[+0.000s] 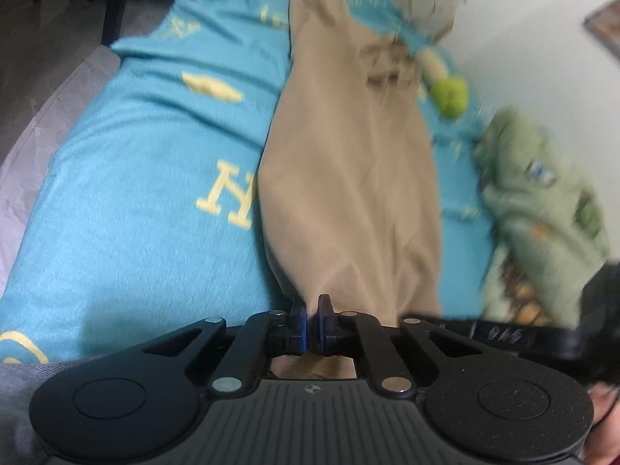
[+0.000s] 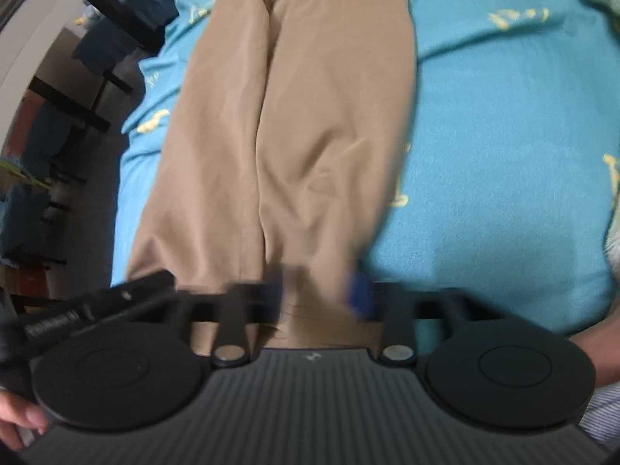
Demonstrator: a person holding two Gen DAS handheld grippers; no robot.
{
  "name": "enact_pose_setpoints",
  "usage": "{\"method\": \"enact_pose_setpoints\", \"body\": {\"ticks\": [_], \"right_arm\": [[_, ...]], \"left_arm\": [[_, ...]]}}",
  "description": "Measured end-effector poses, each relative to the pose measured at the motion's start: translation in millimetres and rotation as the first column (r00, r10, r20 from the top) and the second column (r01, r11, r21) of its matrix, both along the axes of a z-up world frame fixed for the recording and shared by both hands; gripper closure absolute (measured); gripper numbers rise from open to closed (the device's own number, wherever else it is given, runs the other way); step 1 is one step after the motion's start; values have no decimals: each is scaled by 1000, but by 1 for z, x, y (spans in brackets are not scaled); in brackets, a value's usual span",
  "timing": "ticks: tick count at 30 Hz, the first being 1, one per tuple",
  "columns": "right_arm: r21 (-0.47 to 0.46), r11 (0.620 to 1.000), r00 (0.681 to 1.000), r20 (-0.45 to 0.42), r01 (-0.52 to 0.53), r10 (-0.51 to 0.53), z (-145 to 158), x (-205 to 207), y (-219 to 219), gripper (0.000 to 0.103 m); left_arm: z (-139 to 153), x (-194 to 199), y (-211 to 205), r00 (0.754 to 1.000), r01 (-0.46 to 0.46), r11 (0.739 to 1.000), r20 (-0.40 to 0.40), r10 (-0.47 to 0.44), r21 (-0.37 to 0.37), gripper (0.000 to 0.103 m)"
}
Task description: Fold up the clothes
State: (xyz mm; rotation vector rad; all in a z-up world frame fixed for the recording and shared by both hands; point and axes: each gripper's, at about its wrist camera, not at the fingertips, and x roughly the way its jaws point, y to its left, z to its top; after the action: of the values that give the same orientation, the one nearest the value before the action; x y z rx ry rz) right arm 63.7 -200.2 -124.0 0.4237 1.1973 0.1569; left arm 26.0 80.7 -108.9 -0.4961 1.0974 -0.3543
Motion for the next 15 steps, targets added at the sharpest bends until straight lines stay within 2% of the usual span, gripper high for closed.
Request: {"method": "enact_pose_setpoints", "body": {"ticks": [3,6,12,15], "right_arm": [[19,1000,997,73,25,-26,19,-10,-7,91],[63,997,987,153,48,-58,43,-23,-16,92],[186,977,953,261,104,-151,86,-47,-46,93],[226,967,933,310,116,-184,107,-60,-56,93]], "left_arm": [[18,-3,8,995,-53,994,76,61,-99,98],[40,-12,18,986,-83,983,131,105,-161,99],[89,-34,21,959,-93,964,238,154,-247,100],[117,-48,19,940,-82,965,303,158,-248,100]]}}
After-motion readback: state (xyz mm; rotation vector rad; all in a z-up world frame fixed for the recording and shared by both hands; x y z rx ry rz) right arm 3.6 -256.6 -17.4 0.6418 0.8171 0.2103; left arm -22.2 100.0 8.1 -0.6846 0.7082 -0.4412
